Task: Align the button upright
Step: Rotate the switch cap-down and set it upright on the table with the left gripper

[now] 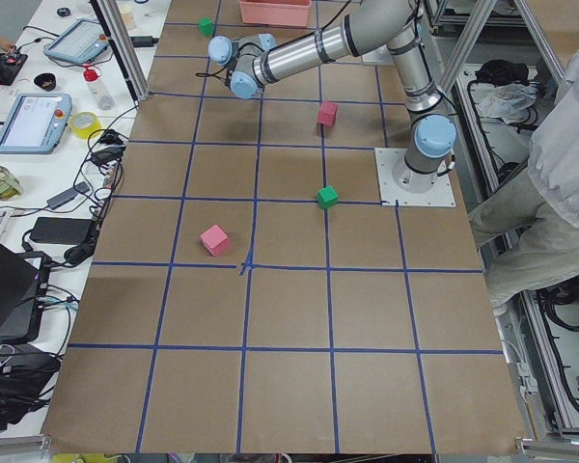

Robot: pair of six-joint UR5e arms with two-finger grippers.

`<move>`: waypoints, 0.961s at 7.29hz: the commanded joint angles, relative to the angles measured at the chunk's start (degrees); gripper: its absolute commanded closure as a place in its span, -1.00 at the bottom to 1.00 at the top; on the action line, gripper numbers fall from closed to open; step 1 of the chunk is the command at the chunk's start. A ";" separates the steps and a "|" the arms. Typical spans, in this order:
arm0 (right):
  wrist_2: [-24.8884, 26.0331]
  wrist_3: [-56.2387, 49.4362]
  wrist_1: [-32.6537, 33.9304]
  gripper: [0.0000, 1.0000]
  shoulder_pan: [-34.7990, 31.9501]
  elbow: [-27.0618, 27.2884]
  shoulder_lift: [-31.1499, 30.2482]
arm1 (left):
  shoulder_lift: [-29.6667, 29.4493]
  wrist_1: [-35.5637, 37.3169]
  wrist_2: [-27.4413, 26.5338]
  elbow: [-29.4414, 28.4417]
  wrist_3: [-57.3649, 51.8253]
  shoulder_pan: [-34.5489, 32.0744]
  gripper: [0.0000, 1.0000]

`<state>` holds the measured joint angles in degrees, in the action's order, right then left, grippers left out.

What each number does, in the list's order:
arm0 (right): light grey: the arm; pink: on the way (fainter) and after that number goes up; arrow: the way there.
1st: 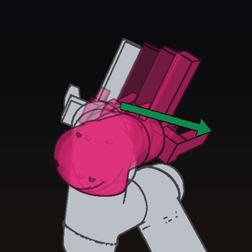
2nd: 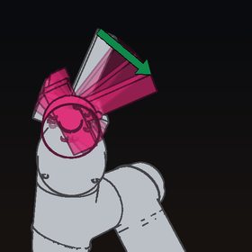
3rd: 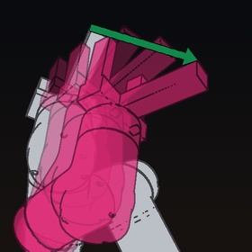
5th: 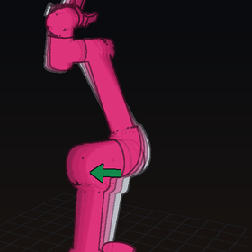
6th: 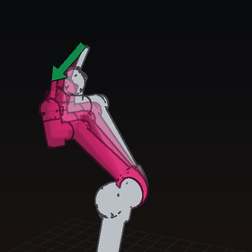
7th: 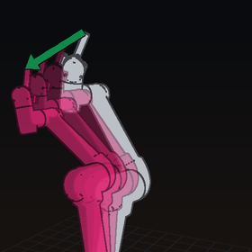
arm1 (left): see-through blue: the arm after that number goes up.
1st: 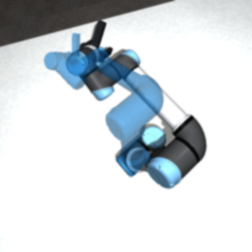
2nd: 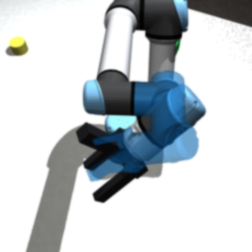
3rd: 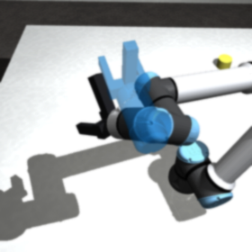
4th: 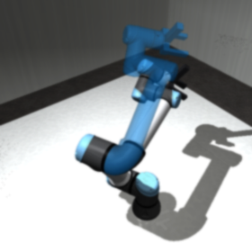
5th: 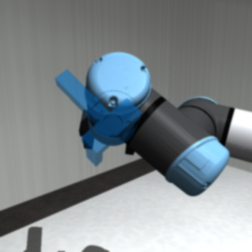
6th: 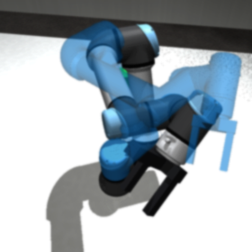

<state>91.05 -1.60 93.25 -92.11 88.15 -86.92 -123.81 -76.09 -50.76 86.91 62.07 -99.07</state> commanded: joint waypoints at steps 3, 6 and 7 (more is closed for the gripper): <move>0.00 0.02 0.00 -1.00 0.00 0.00 0.00 | -0.29 0.59 -0.83 2.03 -2.03 0.02 1.00; 0.00 0.02 0.00 -1.00 0.00 0.00 0.00 | 0.15 1.72 -3.29 2.56 -3.27 0.02 -0.41; 0.00 0.02 0.00 -1.00 -0.09 0.00 0.00 | 1.11 3.38 -5.21 2.21 -3.36 0.02 -0.81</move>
<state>91.06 -1.58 93.25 -92.12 88.15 -86.92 -123.57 -74.32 -54.31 89.37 58.85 -99.05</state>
